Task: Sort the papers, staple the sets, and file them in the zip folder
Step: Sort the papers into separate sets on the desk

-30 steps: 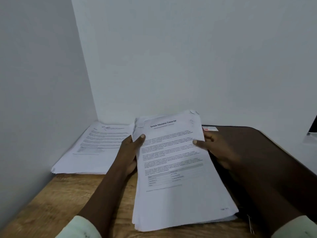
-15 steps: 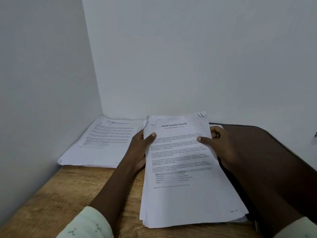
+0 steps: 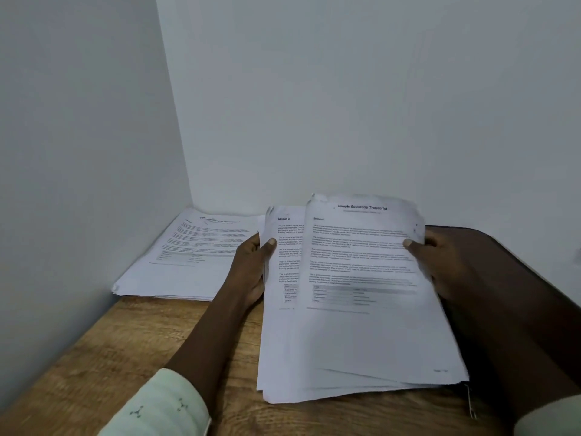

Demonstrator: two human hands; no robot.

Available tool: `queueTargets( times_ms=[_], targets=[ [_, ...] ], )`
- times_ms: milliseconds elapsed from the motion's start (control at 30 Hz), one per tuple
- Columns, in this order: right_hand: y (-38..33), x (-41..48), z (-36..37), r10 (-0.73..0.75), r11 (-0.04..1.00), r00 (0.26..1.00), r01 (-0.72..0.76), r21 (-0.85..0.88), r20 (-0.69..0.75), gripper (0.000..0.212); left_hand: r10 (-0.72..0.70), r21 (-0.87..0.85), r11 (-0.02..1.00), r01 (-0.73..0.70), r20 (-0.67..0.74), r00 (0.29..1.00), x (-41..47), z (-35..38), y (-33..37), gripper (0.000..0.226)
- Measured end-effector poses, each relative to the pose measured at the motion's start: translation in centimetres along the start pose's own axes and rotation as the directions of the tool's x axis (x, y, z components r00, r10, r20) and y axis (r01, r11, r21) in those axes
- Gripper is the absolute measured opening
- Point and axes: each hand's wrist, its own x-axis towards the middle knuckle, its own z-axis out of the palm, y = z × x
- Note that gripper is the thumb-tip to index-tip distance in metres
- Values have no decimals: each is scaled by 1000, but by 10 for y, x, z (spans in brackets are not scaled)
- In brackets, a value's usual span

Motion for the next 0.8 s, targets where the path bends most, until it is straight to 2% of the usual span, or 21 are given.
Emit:
queueTargets(
  times_ms=[133,233,300,433,467,533,600,667,800],
  targets=[
    [-6,2,-15,20,1000,1000,-20,-1,22,20,60,9,998,-60,-1,998,2,-2,1,36],
    [-6,0,-11,29,1000,998,-28,-9,53,20,142,26,990,-140,-51,989,4,-2,2,65],
    [-8,-2,-11,-1,1000,1000,1,-16,30,17,180,71,982,-175,-73,981,3,-3,3,73],
    [-7,0,-40,-67,997,987,60,-51,-146,13,234,207,955,-211,-93,968,2,-4,3,55],
    [-7,-1,-47,-62,996,983,49,-80,-174,21,235,232,951,-205,-106,966,2,-4,3,49],
    [-9,-4,-48,-45,996,988,33,-79,-148,24,223,249,950,-189,-112,968,1,-3,3,39],
    [-13,-11,-37,-28,999,999,28,24,-26,14,218,242,952,-185,-119,969,1,-4,3,28],
    [-20,-21,-23,21,990,999,-27,135,45,21,233,248,949,-194,-139,963,-1,-2,2,17],
    [-17,-17,-7,22,977,997,-38,211,78,23,259,276,941,-197,-209,943,3,-6,0,21]
  ],
)
